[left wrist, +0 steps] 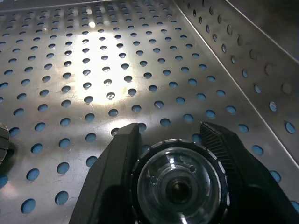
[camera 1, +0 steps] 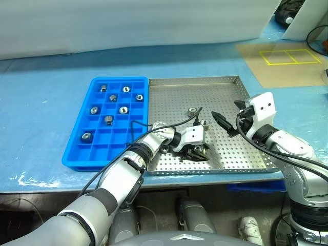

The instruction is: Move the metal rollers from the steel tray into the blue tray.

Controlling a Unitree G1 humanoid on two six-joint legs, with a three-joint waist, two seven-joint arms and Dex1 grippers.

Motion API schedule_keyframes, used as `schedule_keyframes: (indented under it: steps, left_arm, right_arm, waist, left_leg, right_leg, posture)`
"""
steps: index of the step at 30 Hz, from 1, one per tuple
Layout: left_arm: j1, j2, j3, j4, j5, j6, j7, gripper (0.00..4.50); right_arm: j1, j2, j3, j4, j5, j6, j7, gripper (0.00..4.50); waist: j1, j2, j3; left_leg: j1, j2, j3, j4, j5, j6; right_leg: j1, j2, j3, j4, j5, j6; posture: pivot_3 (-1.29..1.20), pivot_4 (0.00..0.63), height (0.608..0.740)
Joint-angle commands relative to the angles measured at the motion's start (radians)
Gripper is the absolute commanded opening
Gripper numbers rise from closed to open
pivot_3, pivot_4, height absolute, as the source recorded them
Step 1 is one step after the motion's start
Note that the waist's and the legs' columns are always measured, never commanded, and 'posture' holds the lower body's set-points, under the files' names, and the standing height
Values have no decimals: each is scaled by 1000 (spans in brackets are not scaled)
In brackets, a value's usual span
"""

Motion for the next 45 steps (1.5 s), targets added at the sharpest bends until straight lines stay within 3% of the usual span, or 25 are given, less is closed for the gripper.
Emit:
schedule_keyframes:
  steps: [1,10,17,21,29,38,45]
  left_arm:
    - [-14,8,22,13,-3,-29,43,1748]
    - [-67,58,116,-37,-91,-25,-13,1748]
    - [-90,144,166,-95,-151,15,-95,1748]
    - [-38,186,171,-204,-191,48,-162,1748]
    - [172,373,190,-677,-265,267,-191,1748]
    - [371,639,323,-1020,-301,476,-14,1748]
    - [540,750,416,-1206,-363,580,73,1748]
  right_arm:
    - [-19,-10,-4,-20,2,-18,0,4500]
    - [-24,-44,-12,-29,50,3,72,4500]
    - [66,-177,14,-134,233,87,285,4500]
    - [40,-217,88,-115,240,72,339,4500]
    - [-210,-133,297,125,131,-59,403,4500]
    - [-458,23,470,460,21,-257,576,4500]
    - [-550,115,515,617,-36,-356,673,4500]
  waist:
    - [0,0,0]
    - [0,0,0]
    - [12,0,0]
    - [16,0,0]
    - [23,-2,1]
    - [113,-2,2]
    - [180,-3,2]
  left_leg:
    - [0,0,0,0,0,0]
    - [-2,0,0,0,0,2]
    - [-4,-1,-1,-3,-2,4]
    - [-3,-2,-1,-3,-2,5]
    - [-2,0,-1,-4,0,1]
    - [-7,2,-1,-8,5,-6]
    - [-11,3,-1,-9,6,-12]
  right_leg:
    - [0,0,0,0,0,0]
    - [-1,0,0,-1,0,0]
    - [-1,-2,0,-5,0,0]
    - [-1,-2,0,-5,0,0]
    - [-3,-2,-1,-1,0,0]
    - [-15,-1,-3,10,-1,-2]
    - [-17,-1,-8,11,-2,-3]
  posture:
    - [-586,150,740]
    - [-557,150,740]
    - [-509,150,740]
    - [-451,150,740]
    - [-210,150,740]
    - [63,150,740]
    - [194,150,740]
